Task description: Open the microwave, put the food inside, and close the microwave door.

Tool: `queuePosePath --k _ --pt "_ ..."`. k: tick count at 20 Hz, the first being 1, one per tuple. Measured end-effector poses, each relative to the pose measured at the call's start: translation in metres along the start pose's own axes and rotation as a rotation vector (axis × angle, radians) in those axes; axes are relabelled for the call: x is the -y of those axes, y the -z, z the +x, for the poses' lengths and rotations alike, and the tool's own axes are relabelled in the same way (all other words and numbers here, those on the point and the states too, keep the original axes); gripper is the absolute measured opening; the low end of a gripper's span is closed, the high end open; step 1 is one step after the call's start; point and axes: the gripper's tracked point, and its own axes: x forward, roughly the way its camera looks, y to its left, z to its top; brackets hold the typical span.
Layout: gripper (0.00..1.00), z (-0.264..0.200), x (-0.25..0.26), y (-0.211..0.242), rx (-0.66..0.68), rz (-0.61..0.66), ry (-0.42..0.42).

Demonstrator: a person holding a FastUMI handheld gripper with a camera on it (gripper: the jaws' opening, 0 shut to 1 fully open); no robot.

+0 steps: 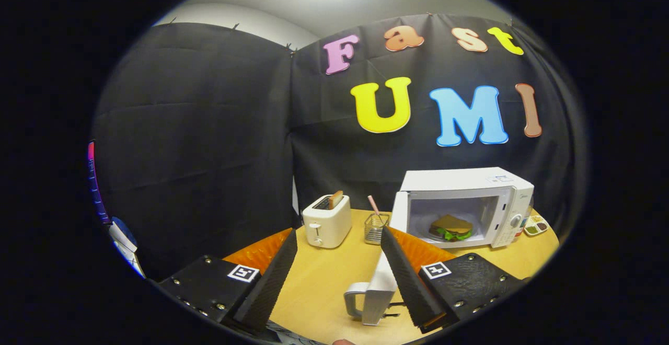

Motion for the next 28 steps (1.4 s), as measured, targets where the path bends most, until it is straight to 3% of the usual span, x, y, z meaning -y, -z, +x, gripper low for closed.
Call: queuePosePath --k 8,13,16,17,19,20,21,28 --pt "0.98 0.007 -0.057 0.055 -0.117 0.019 -0.168" --pt "0.95 0.012 -0.060 0.098 -0.211 0.039 -0.198" --pt "0.71 0.019 -0.048 0.116 -0.246 0.021 -0.177" --pt "0.50 0.021 -0.044 0.124 -0.265 0.014 -0.172" --pt "0.38 0.024 -0.043 0.138 -0.308 0.005 -0.190" --pt "0.38 0.022 -0.027 0.137 -0.292 -0.021 -0.123" --pt "0.05 0.024 -0.019 0.138 -0.305 -0.032 -0.116" --pt "0.01 0.026 0.013 0.143 -0.323 0.049 -0.064"
